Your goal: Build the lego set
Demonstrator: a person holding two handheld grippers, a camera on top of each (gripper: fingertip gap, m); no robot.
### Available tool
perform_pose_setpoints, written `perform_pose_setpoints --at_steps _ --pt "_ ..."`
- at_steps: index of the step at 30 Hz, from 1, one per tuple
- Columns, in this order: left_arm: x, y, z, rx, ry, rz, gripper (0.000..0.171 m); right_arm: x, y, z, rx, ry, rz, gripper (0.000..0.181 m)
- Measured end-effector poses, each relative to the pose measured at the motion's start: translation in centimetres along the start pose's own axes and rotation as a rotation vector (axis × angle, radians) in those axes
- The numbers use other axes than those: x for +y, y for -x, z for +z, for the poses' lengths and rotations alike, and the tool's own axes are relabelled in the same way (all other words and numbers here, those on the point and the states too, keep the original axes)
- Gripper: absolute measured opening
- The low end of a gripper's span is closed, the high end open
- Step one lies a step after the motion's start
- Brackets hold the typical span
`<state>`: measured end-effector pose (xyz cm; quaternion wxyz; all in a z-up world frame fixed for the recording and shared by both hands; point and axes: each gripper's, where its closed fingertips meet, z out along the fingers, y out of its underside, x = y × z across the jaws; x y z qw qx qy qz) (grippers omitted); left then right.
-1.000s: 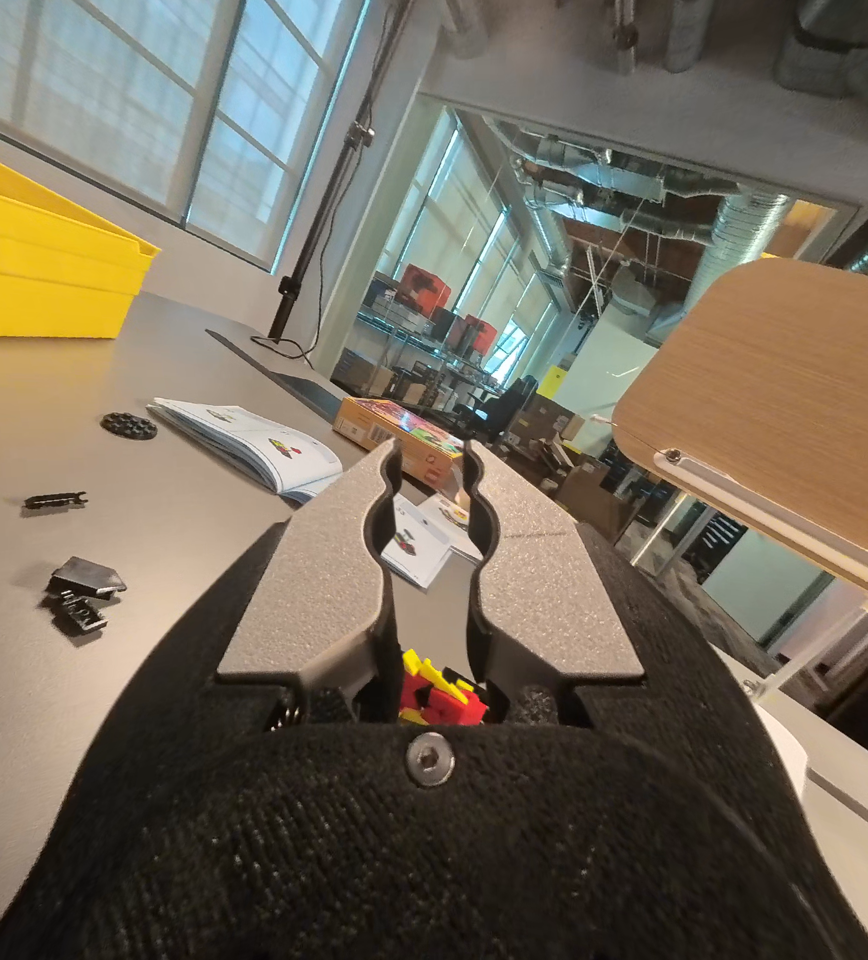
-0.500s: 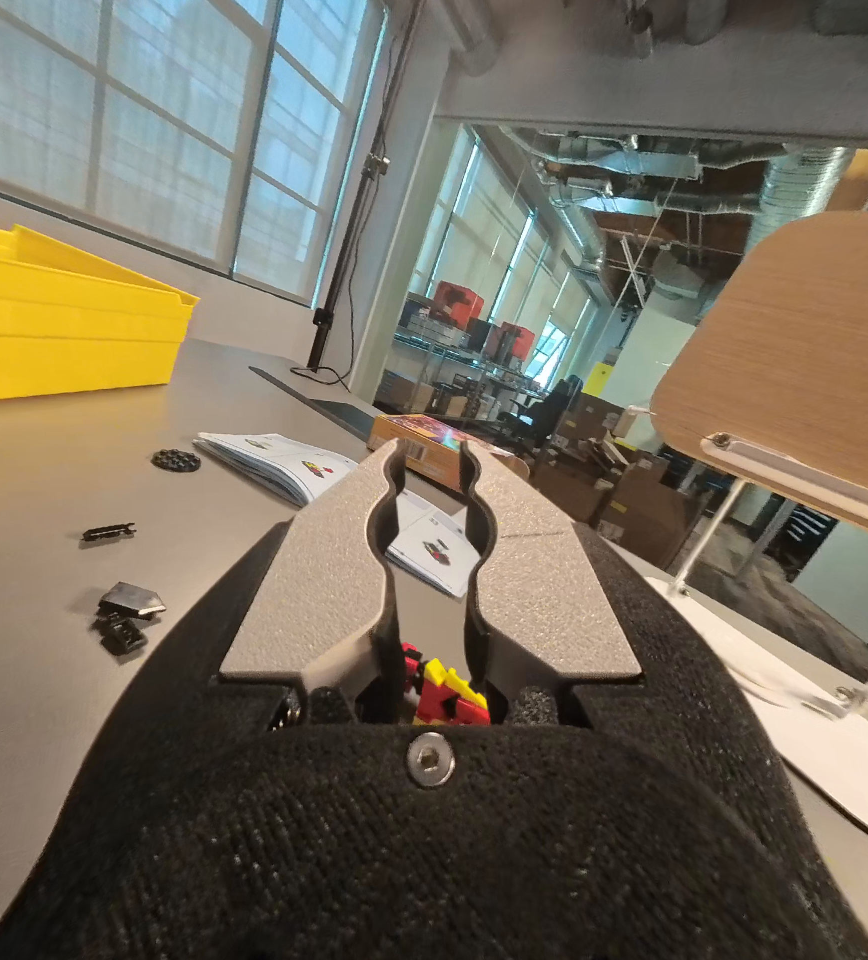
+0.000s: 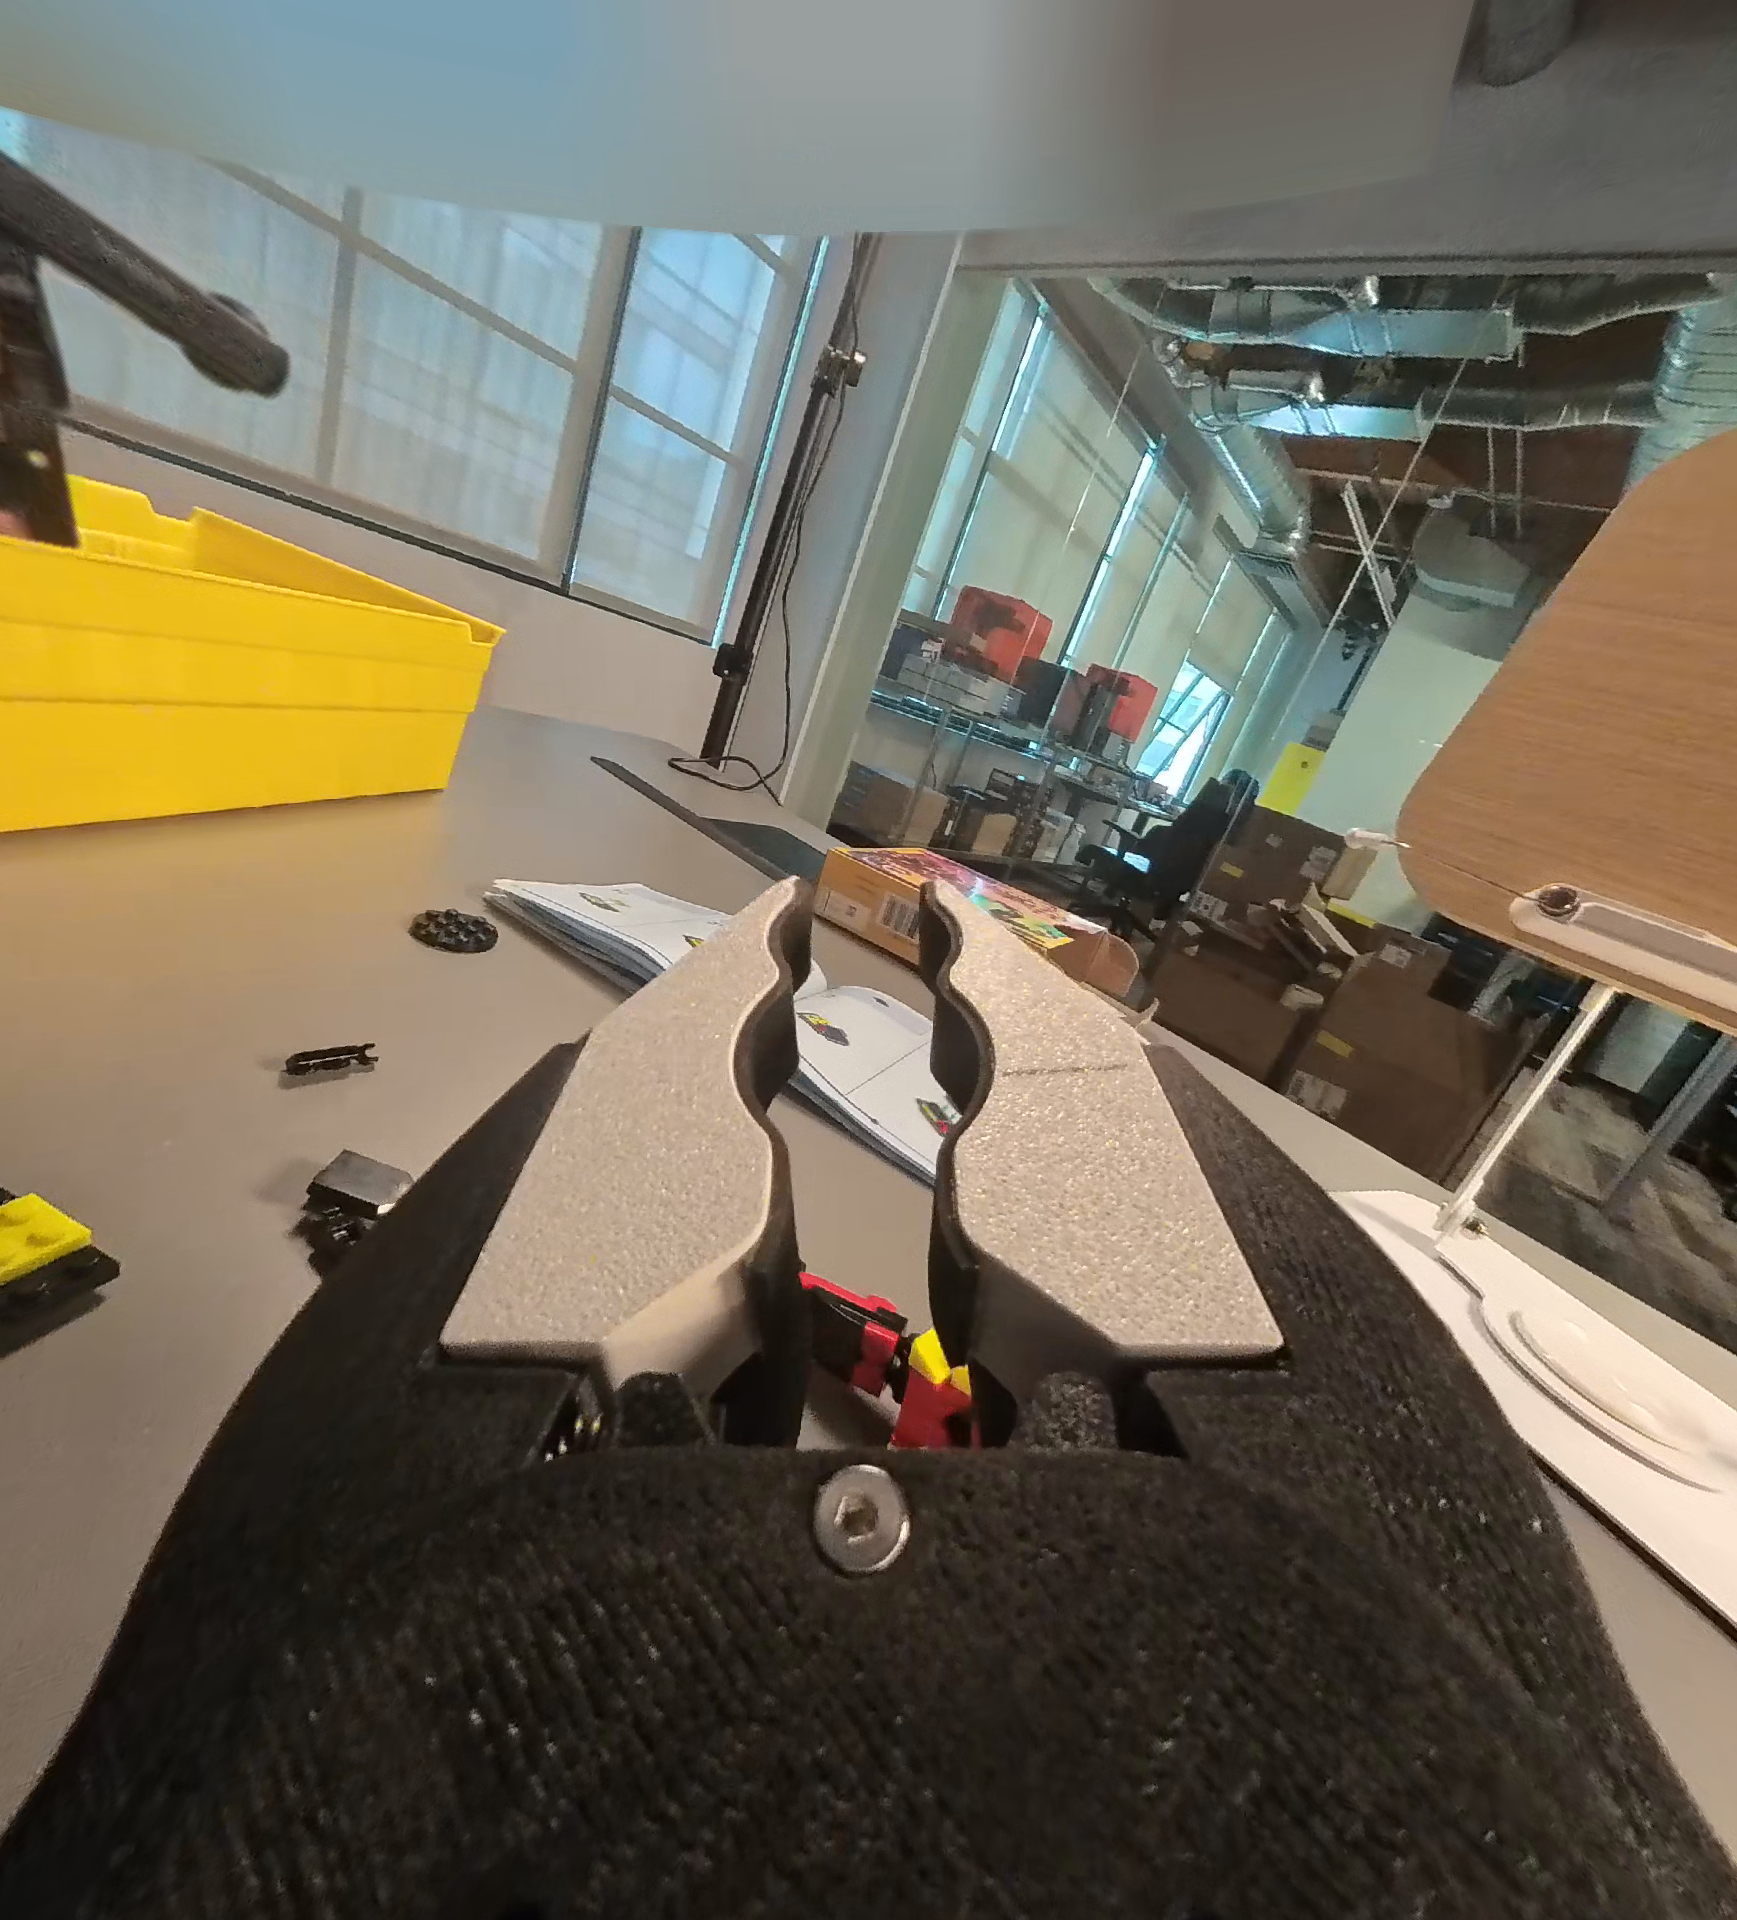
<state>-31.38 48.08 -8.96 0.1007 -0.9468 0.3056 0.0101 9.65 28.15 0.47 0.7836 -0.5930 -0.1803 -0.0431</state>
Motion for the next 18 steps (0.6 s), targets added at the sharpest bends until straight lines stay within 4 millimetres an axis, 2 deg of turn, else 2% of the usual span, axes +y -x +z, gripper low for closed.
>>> perform_pose_setpoints --at_steps 2,6,11,13,15,18 --pt "-0.1 0.0 0.8 0.024 0.025 -0.042 0.026 0.0 0.0 0.0 0.000 0.001 -0.003 0.018" --pt "0.2 0.7 1.8 0.015 0.060 -0.075 0.026 0.0 0.1 0.1 0.001 0.003 -0.008 0.018" --pt "0.0 0.9 2.1 0.008 0.055 -0.062 0.022 0.1 0.3 0.1 -0.006 0.008 -0.029 0.018" --pt "0.1 0.9 2.4 0.006 0.058 -0.056 0.010 0.1 0.5 0.1 -0.010 0.009 -0.036 0.018" --pt "0.2 0.9 2.3 0.006 0.059 -0.046 0.010 0.1 0.5 0.1 -0.012 0.009 -0.039 0.018" --pt "-0.3 0.9 1.4 -0.013 0.001 -0.011 0.009 0.1 0.5 0.1 -0.013 0.008 -0.036 0.018"
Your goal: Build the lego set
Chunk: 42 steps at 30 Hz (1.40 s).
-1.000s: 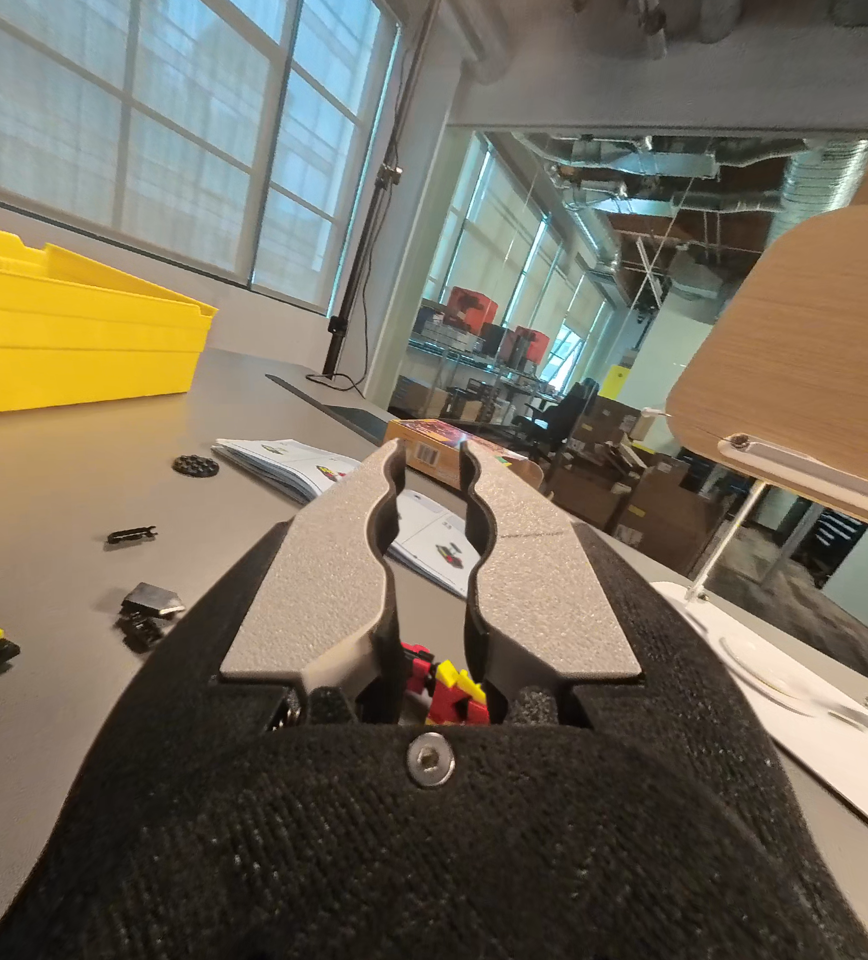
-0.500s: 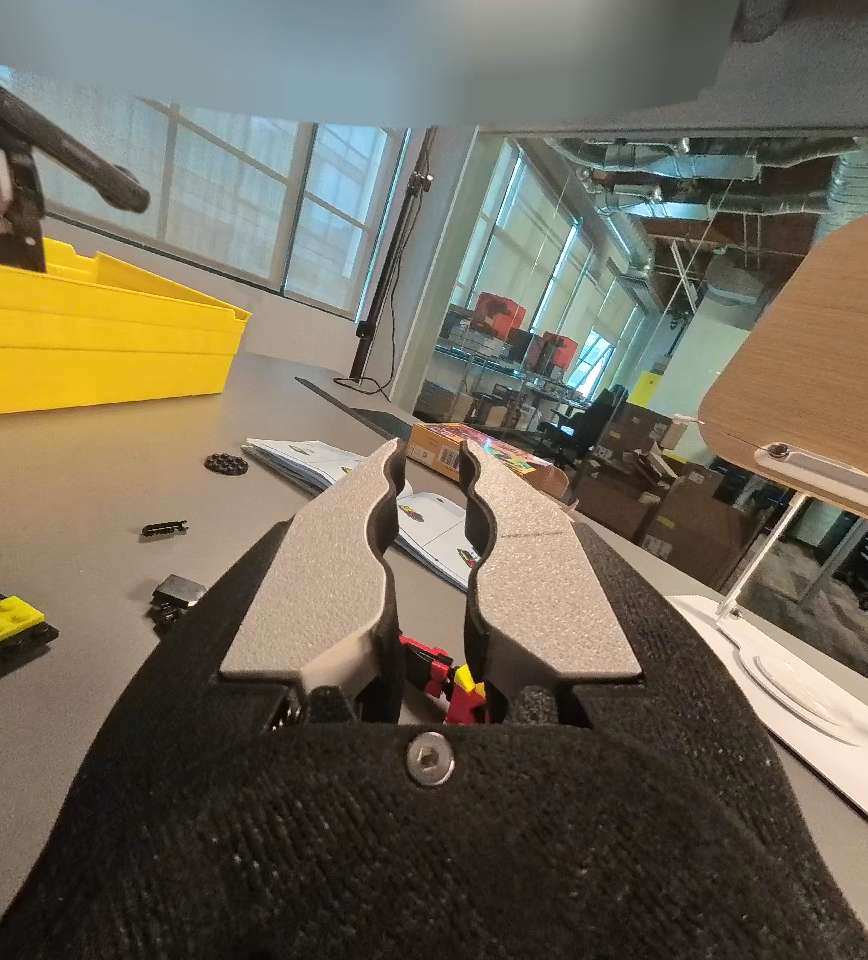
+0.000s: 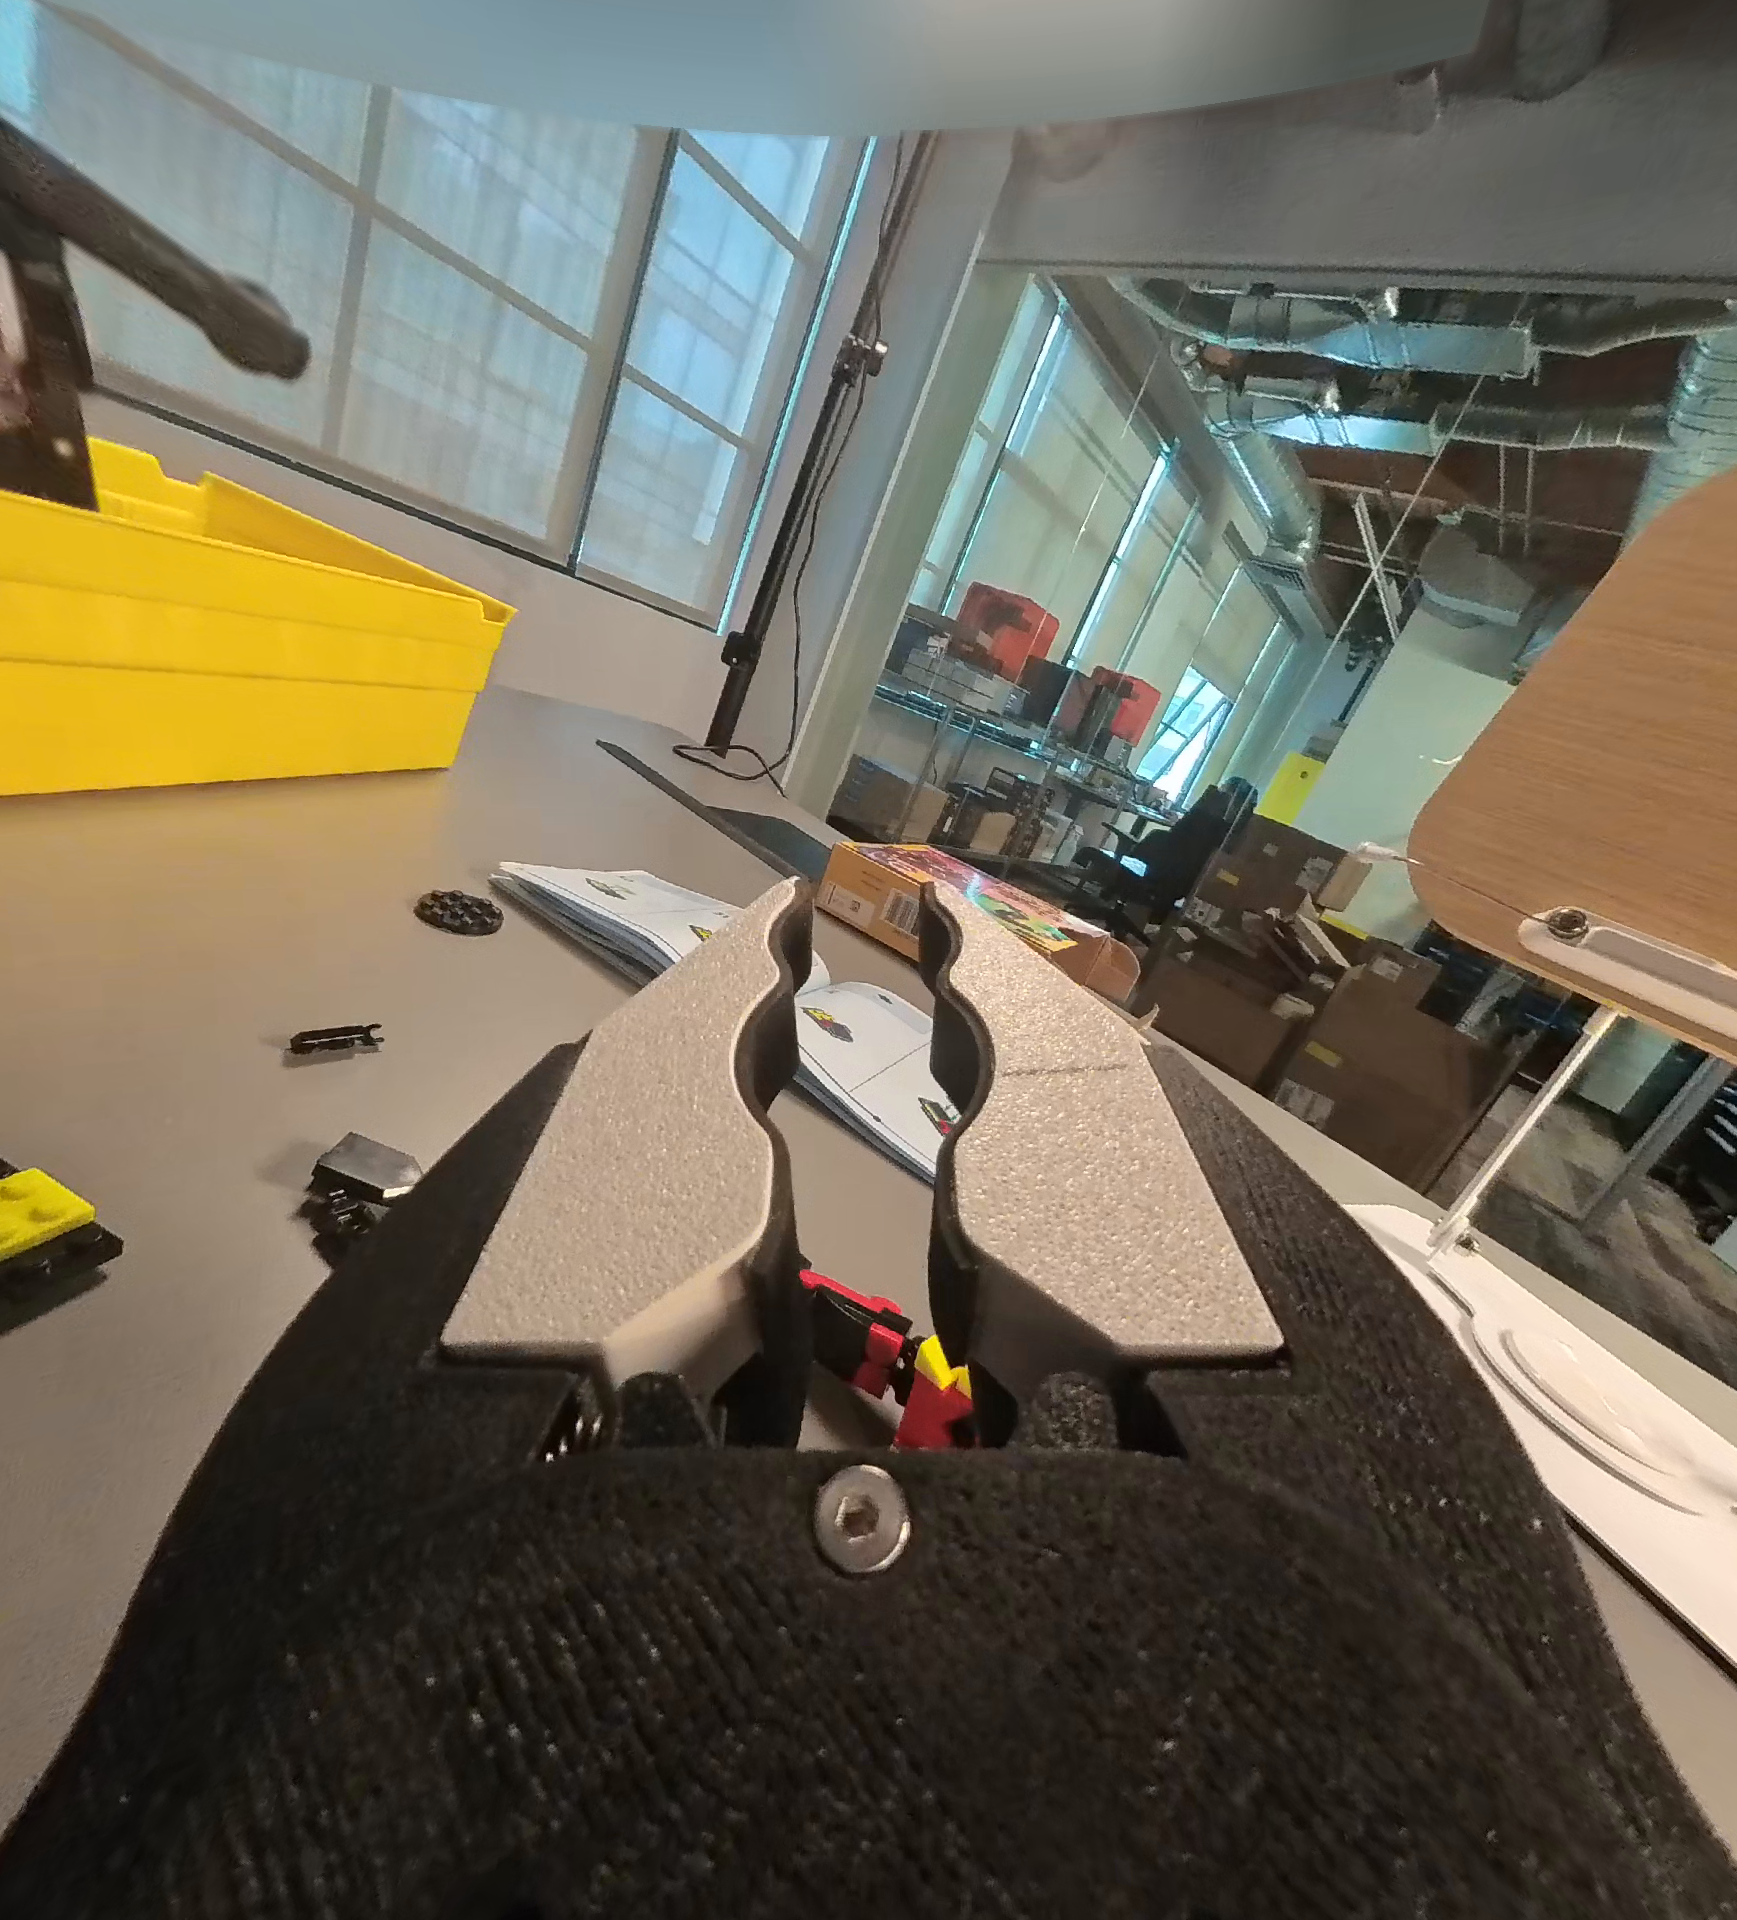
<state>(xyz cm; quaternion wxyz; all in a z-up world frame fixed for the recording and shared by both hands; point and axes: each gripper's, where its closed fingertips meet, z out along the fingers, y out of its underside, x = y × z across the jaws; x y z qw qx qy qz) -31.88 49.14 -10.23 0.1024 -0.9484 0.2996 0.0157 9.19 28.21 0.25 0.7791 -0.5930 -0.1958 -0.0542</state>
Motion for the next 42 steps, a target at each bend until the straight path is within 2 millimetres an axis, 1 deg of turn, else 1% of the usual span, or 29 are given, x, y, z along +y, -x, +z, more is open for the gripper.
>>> perform_pose_setpoints --at_steps 1,2,3,4,6,7,8,9,10,11,12,13,14,16,18,19,21,26,27,28,31,33,34,35,37,38,40,41,42 --pt "-0.7 -0.2 -1.0 -0.004 -0.062 0.006 0.009 0.0 0.0 0.0 0.000 0.000 0.001 0.018" --pt "-1.6 -1.1 -2.5 0.017 -0.149 0.013 0.009 0.0 0.0 0.0 0.000 0.000 0.001 0.018" --pt "-2.6 -2.7 -4.5 0.057 -0.249 0.026 0.009 0.0 0.0 0.0 0.000 0.000 0.001 0.018" --pt "-3.3 -4.7 -6.7 0.105 -0.351 0.052 0.010 0.0 0.0 0.0 0.001 0.000 0.001 0.018" --pt "-3.9 -9.9 -11.4 0.215 -0.535 0.136 0.009 0.0 -0.1 0.0 0.002 0.001 -0.001 0.018" --pt "-3.6 -12.9 -13.3 0.277 -0.603 0.187 0.009 0.0 -0.1 0.1 0.003 0.002 -0.001 0.018" --pt "-2.9 -16.3 -14.8 0.352 -0.655 0.249 0.010 0.1 -0.1 0.0 0.004 0.002 -0.002 0.018" --pt "-2.0 -19.5 -15.7 0.412 -0.683 0.311 0.010 0.1 -0.1 0.0 0.005 0.003 -0.002 0.018" --pt "-1.0 -22.4 -15.8 0.446 -0.688 0.373 0.010 0.1 -0.1 0.0 0.005 0.003 -0.003 0.018" --pt "0.1 -25.1 -15.5 0.470 -0.684 0.435 0.010 0.1 -0.1 0.0 0.004 0.003 -0.005 0.018" --pt "1.0 -27.5 -14.8 0.490 -0.680 0.488 0.010 0.1 0.0 0.0 0.001 0.004 -0.007 0.018" --pt "1.8 -29.4 -13.8 0.499 -0.669 0.522 0.010 0.1 0.1 0.0 -0.001 0.004 -0.009 0.018" --pt "2.3 -30.7 -12.4 0.480 -0.647 0.541 0.010 0.0 0.1 0.0 -0.003 0.003 -0.011 0.018" --pt "3.5 -32.3 -9.3 0.413 -0.585 0.583 0.010 0.0 0.2 0.0 -0.010 0.002 -0.011 0.018" --pt "4.5 -33.1 -6.8 0.397 -0.517 0.600 0.010 0.0 0.3 0.0 -0.014 0.001 -0.011 0.018" --pt "5.0 -33.1 -5.7 0.387 -0.475 0.601 0.010 0.0 0.4 0.0 -0.015 0.001 -0.011 0.018" --pt "5.1 -32.7 -4.5 0.358 -0.450 0.586 0.010 0.0 0.4 0.0 -0.018 0.001 -0.014 0.018" --pt "5.2 -32.0 -3.1 0.310 -0.434 0.568 0.010 0.0 0.6 0.0 -0.022 0.002 -0.021 0.018" --pt "5.1 -31.8 -2.9 0.301 -0.432 0.554 0.014 0.0 0.6 0.0 -0.023 0.002 -0.022 0.018" --pt "5.0 -31.6 -2.7 0.294 -0.430 0.538 0.021 0.0 0.6 0.0 -0.023 0.002 -0.021 0.018" --pt "5.1 -31.5 -2.3 0.311 -0.412 0.513 0.023 0.0 0.6 0.0 -0.024 0.002 -0.021 0.018" --pt "5.2 -31.7 -2.5 0.332 -0.417 0.515 0.023 0.0 0.6 0.0 -0.024 0.002 -0.021 0.018" --pt "5.3 -32.1 -3.2 0.362 -0.431 0.524 0.023 0.0 0.6 0.0 -0.024 0.001 -0.021 0.018" --pt "5.2 -32.6 -4.5 0.402 -0.470 0.530 0.023 0.0 0.6 0.0 -0.024 0.001 -0.020 0.018" --pt "4.4 -32.7 -8.4 0.478 -0.588 0.531 0.023 0.0 0.5 0.0 -0.022 0.001 -0.016 0.018" --pt "3.6 -32.1 -10.6 0.491 -0.662 0.519 0.023 0.0 0.5 0.0 -0.021 0.001 -0.016 0.018" --pt "1.8 -29.3 -14.7 0.475 -0.810 0.464 0.022 0.0 0.5 0.0 -0.021 0.001 -0.017 0.018" --pt "0.8 -27.5 -16.1 0.450 -0.871 0.424 0.021 0.0 0.6 0.0 -0.022 0.001 -0.018 0.018" --pt "0.0 -25.3 -16.6 0.403 -0.896 0.379 0.020 0.0 0.6 0.0 -0.023 0.001 -0.019 0.018"
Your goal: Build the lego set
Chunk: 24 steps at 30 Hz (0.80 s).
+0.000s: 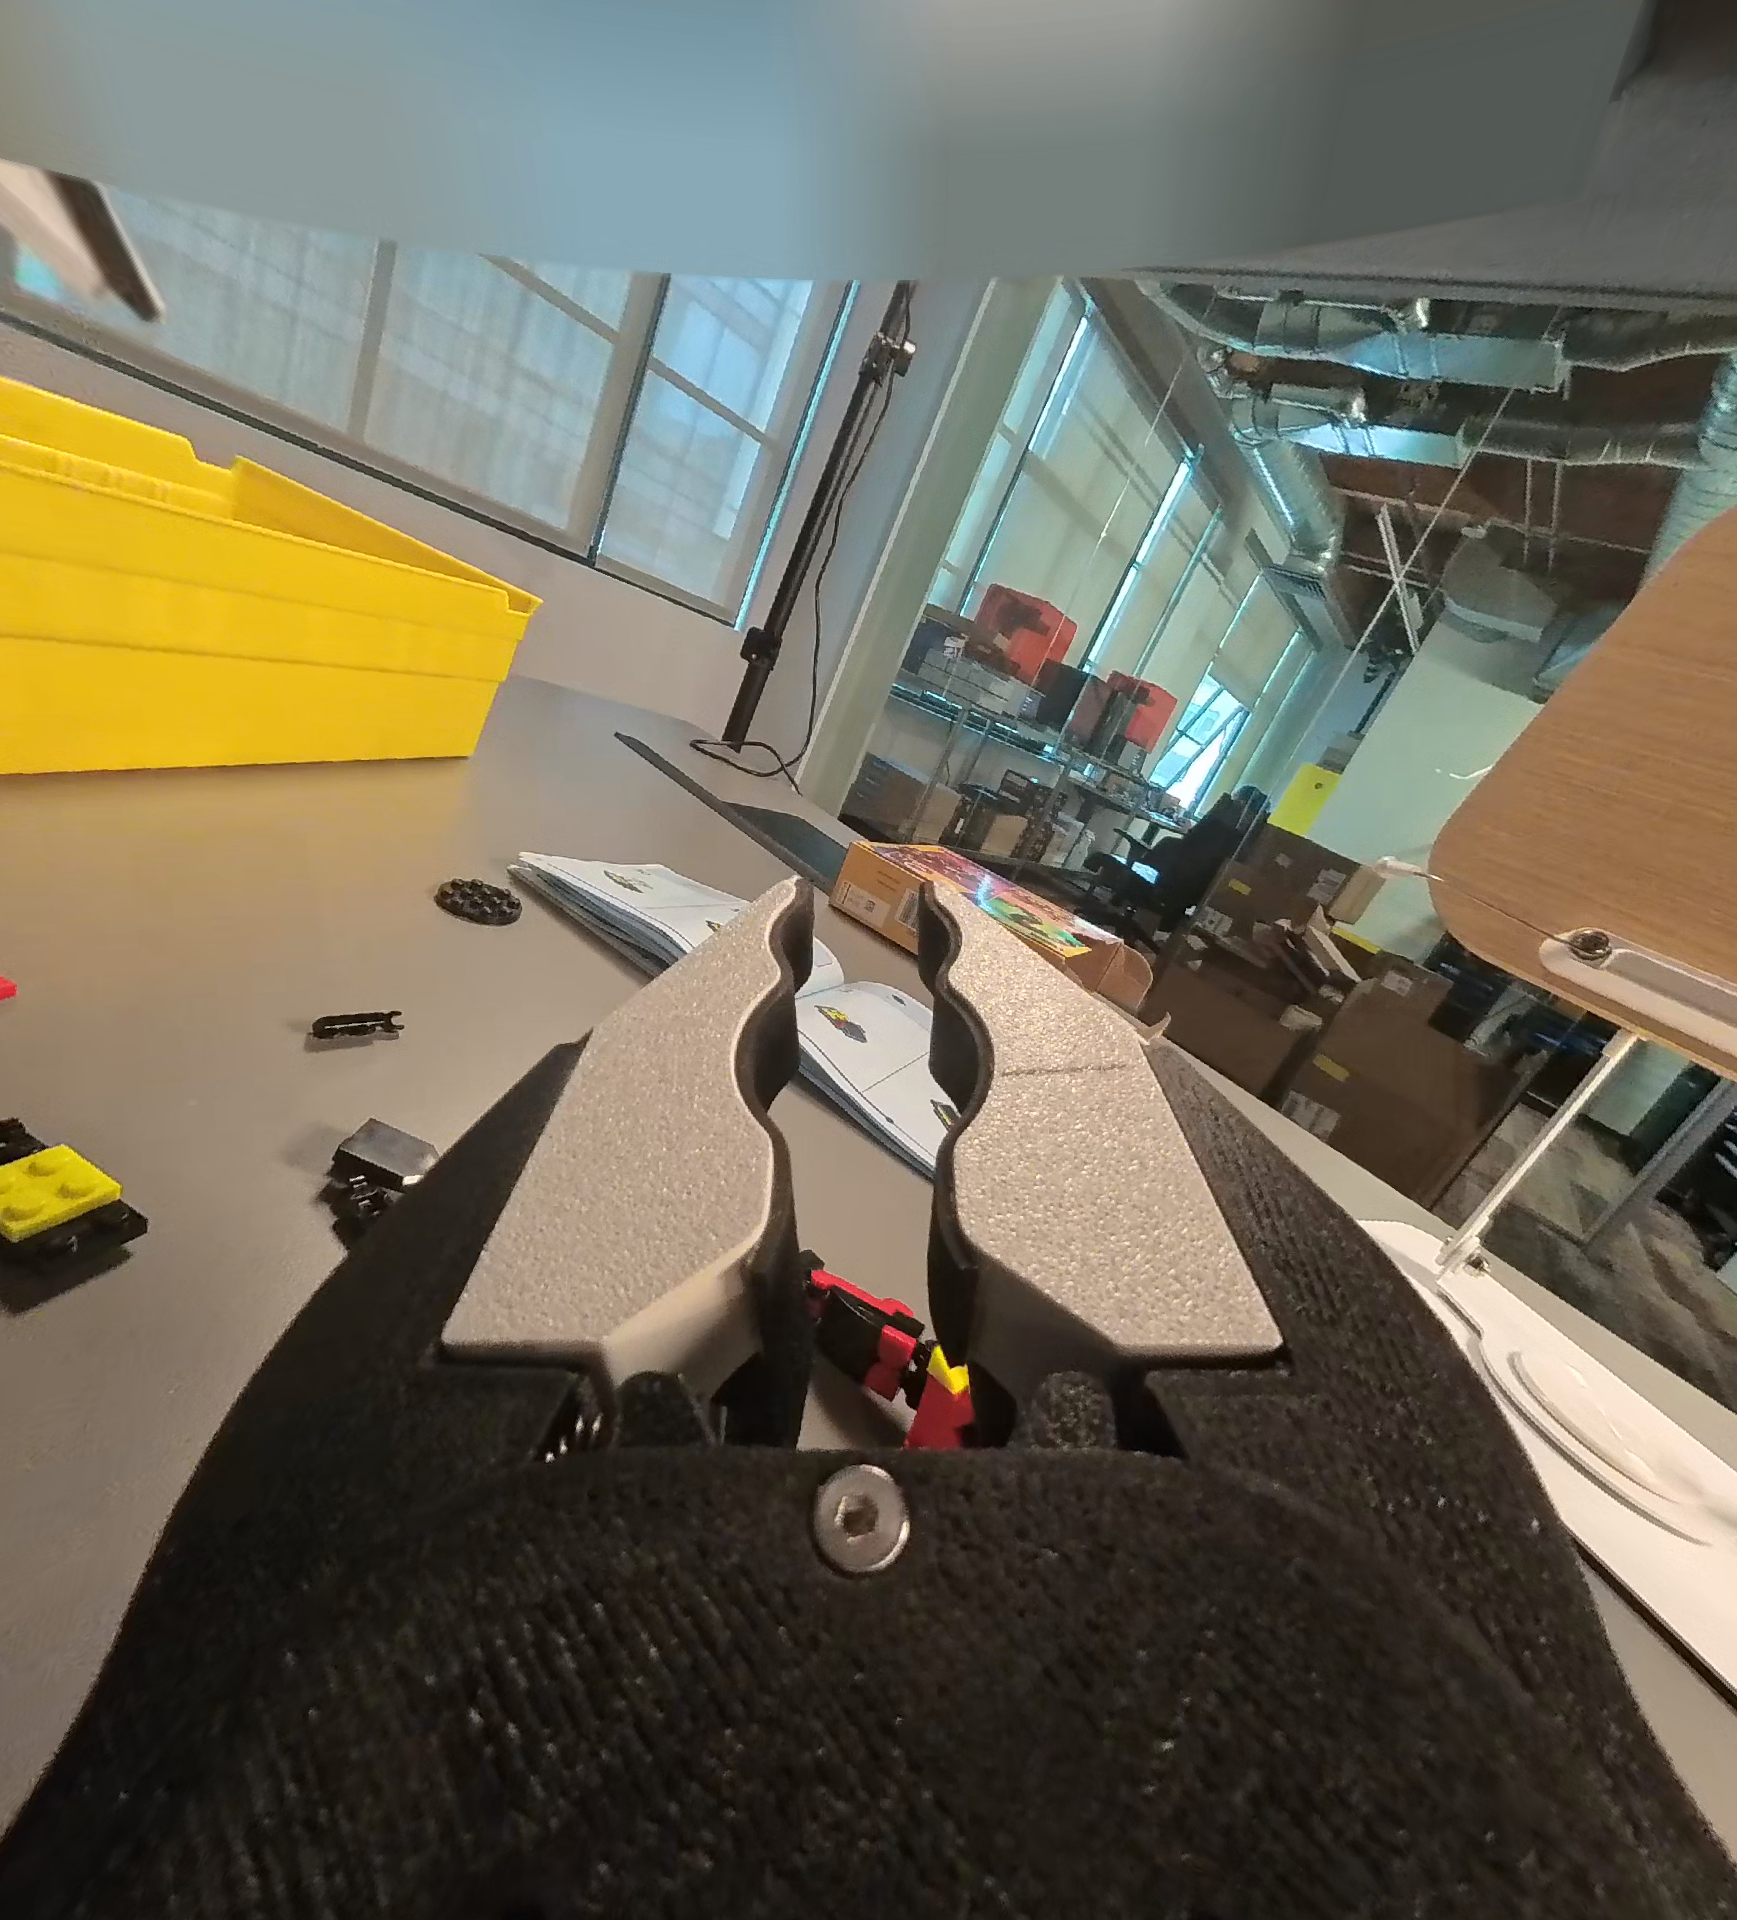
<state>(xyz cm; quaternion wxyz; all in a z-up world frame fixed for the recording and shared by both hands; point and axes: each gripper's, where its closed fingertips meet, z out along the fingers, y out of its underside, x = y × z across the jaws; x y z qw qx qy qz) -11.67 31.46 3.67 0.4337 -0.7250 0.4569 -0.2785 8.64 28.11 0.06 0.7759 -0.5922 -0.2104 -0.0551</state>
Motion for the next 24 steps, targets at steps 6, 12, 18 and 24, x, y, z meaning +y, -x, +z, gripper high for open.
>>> perform_pose_setpoints --at_steps 6,12,18,24 --pt "3.9 11.8 -2.3 -0.322 0.254 -0.087 0.022 0.0 0.0 0.0 -0.001 0.000 0.000 0.018" --pt "9.0 16.8 -1.4 -0.318 0.626 -0.017 0.013 0.0 0.1 0.0 -0.004 -0.001 -0.003 0.018" --pt "12.0 19.5 0.2 -0.200 0.781 -0.027 0.023 0.0 0.2 0.0 -0.009 -0.002 -0.004 0.018" --pt "13.6 22.1 1.1 -0.176 0.839 0.001 0.028 0.0 0.3 0.0 -0.017 -0.002 -0.012 0.018"
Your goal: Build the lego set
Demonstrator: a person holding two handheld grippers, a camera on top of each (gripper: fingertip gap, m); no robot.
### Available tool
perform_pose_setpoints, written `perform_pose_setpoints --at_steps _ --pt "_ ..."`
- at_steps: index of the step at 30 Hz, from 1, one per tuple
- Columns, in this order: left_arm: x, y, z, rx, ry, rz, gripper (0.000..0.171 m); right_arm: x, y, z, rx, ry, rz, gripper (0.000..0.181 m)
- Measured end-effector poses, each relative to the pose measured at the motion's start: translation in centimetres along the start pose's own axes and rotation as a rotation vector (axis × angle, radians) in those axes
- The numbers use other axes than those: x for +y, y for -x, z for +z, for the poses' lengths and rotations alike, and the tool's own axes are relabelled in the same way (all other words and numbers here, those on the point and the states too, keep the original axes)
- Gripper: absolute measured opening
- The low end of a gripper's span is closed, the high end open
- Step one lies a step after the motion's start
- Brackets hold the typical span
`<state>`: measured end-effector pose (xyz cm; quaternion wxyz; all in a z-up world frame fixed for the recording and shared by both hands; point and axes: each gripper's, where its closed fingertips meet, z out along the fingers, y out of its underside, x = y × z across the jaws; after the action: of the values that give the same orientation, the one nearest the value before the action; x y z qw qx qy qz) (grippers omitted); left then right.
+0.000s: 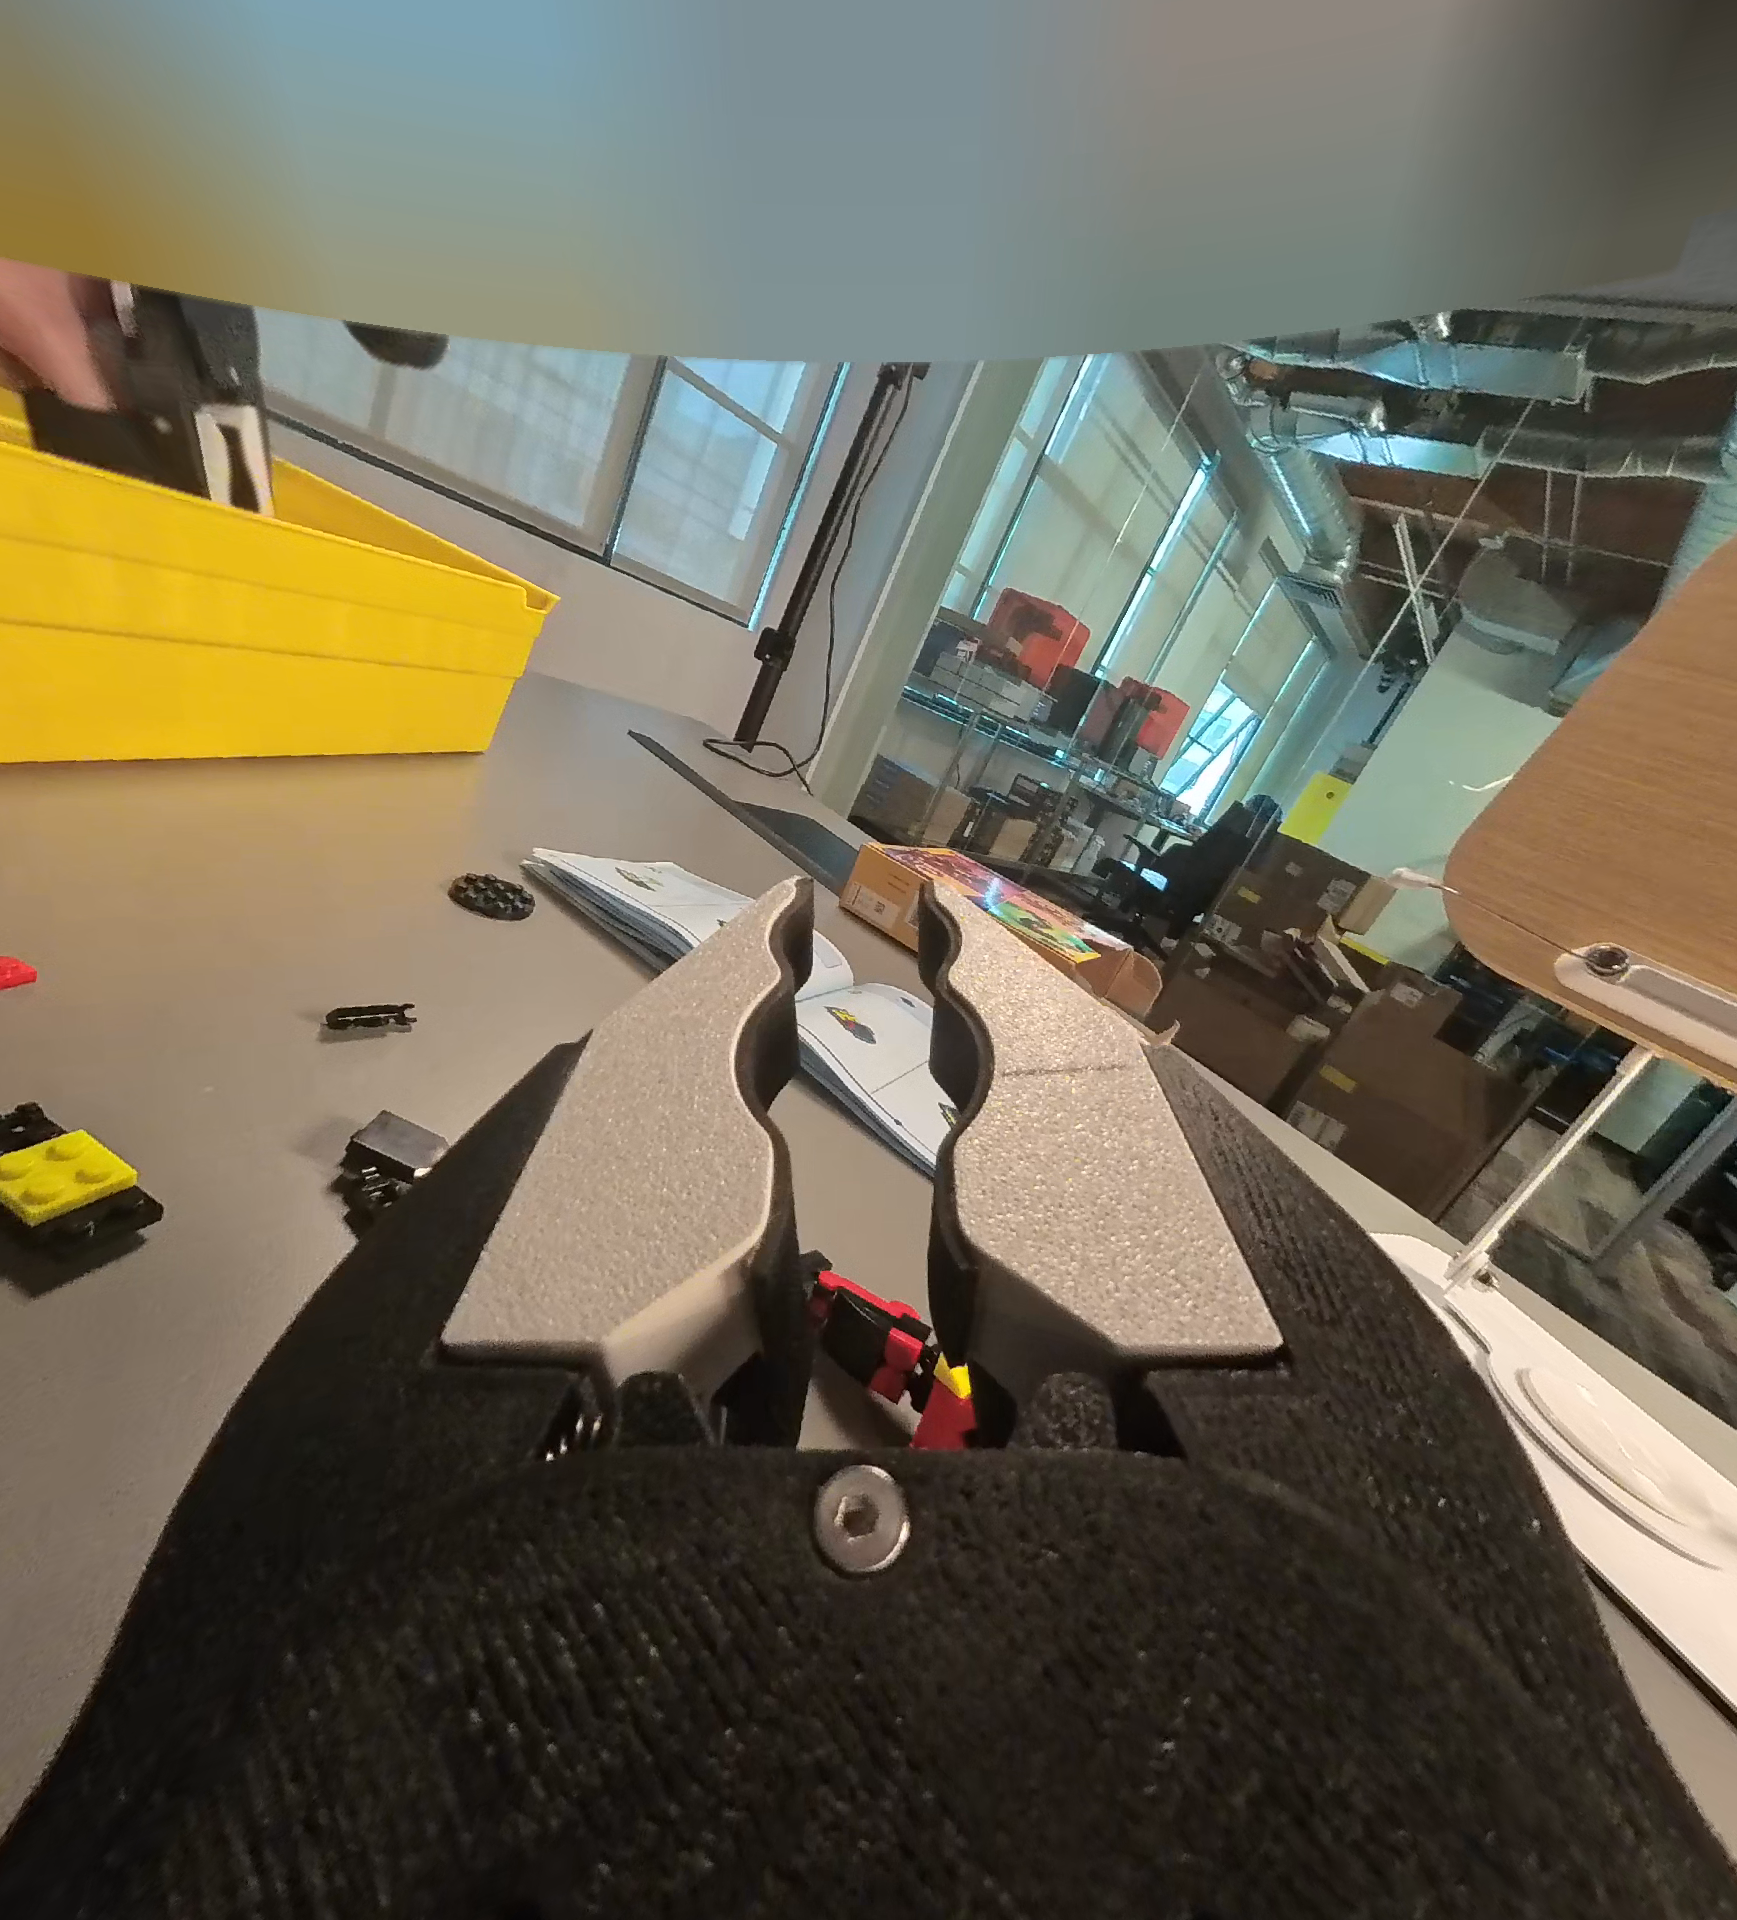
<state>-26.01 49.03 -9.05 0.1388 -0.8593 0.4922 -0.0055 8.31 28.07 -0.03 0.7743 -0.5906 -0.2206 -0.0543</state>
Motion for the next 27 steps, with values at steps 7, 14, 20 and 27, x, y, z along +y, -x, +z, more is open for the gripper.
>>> perform_pose_setpoints --at_steps 7,14,20,27 --pt "-0.6 0.5 1.3 0.031 -0.015 -0.016 0.027 0.0 0.1 0.0 -0.005 -0.002 -0.002 0.018" --pt "-0.3 1.1 2.4 0.007 -0.001 0.010 0.025 0.0 0.2 0.1 -0.010 -0.002 -0.007 0.018" --pt "-0.8 1.1 2.6 0.002 -0.031 0.020 0.016 0.0 0.4 0.1 -0.018 -0.001 -0.017 0.018" --pt "-0.8 1.0 2.6 -0.007 -0.022 0.016 0.010 0.0 0.4 0.1 -0.020 -0.002 -0.018 0.018"
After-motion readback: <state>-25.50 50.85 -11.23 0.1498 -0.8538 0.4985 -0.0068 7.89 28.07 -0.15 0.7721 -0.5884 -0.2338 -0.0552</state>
